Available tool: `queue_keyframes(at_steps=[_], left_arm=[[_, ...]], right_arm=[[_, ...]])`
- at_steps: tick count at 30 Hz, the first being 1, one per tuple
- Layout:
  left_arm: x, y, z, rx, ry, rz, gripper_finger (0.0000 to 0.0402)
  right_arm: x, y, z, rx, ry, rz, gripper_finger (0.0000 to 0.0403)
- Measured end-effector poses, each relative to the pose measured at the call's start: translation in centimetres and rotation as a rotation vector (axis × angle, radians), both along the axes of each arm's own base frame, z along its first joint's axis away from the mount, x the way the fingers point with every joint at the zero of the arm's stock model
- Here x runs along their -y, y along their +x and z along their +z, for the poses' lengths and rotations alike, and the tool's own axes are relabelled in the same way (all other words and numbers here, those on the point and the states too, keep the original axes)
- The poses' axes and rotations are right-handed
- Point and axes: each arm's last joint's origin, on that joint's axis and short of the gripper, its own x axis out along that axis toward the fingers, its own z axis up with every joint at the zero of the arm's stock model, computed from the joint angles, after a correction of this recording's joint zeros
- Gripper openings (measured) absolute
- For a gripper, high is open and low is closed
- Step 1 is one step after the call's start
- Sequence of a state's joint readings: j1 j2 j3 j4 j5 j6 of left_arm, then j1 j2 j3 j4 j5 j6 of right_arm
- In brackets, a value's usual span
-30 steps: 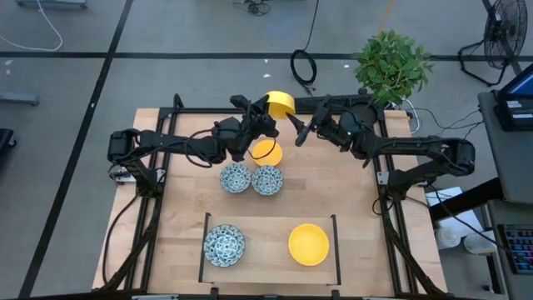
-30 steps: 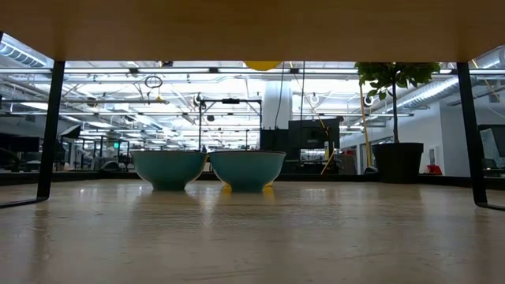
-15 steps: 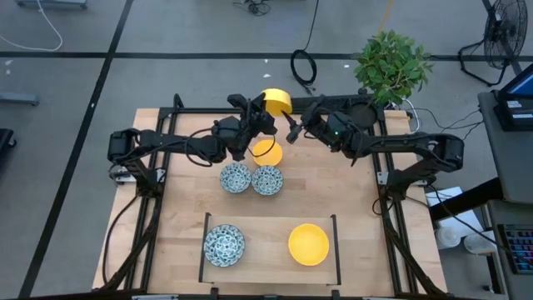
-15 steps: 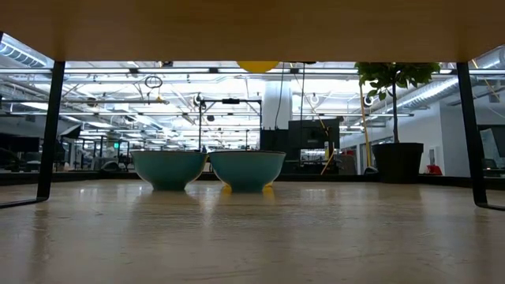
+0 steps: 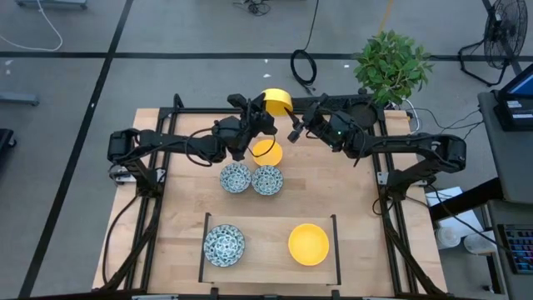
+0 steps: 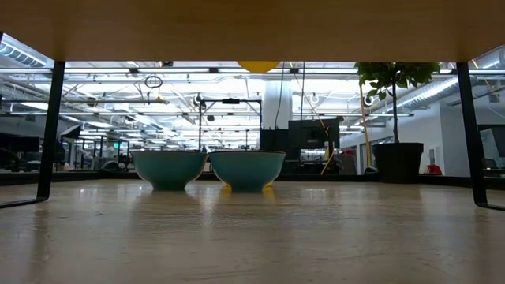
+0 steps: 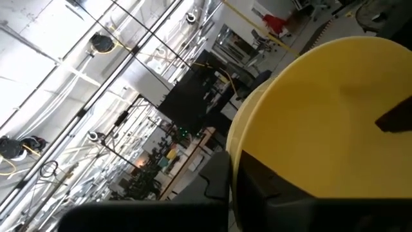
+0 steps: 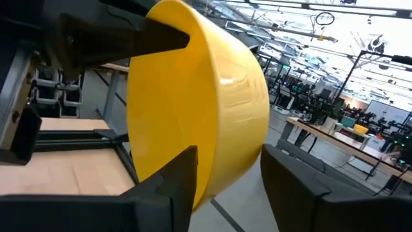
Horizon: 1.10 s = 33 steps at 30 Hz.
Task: Pick & Place Mini bowls
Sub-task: Stack the left yellow bowl on the yellow bowl on the shelf
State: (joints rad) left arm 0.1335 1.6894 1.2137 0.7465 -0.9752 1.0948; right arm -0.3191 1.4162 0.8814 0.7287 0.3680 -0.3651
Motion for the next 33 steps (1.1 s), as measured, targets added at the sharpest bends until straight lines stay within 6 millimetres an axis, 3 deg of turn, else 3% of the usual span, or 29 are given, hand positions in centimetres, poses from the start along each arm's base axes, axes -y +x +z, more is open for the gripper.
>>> queue_keyframes(at_steps=[9,15,19,24,33], left_arm=[[0.1,0.1,-0.2,-0.001,-0.018,0.003,0.0029],[0.2,0.1,-0.4,0.006,-0.037,0.017,0.0016],[0.2,0.0,-0.4,0.024,-0.049,0.023,0.0016],[0.5,0.1,-0.8,0.046,-0.093,0.014,0.0045],[0.8,-1.7,0.4,0.099,-0.284,-0.142,0.0135]], right_arm=[[0.0,0.0,-0.1,-0.013,-0.008,-0.016,0.0075],[0.1,-0.1,0.0,-0.009,-0.007,-0.029,0.0013],[0.1,-0.1,0.0,-0.008,-0.004,-0.033,0.0008],[0.1,-0.1,-0.1,-0.022,-0.005,-0.035,0.0003],[-0.2,0.1,-0.1,-0.021,-0.01,-0.003,0.0001]])
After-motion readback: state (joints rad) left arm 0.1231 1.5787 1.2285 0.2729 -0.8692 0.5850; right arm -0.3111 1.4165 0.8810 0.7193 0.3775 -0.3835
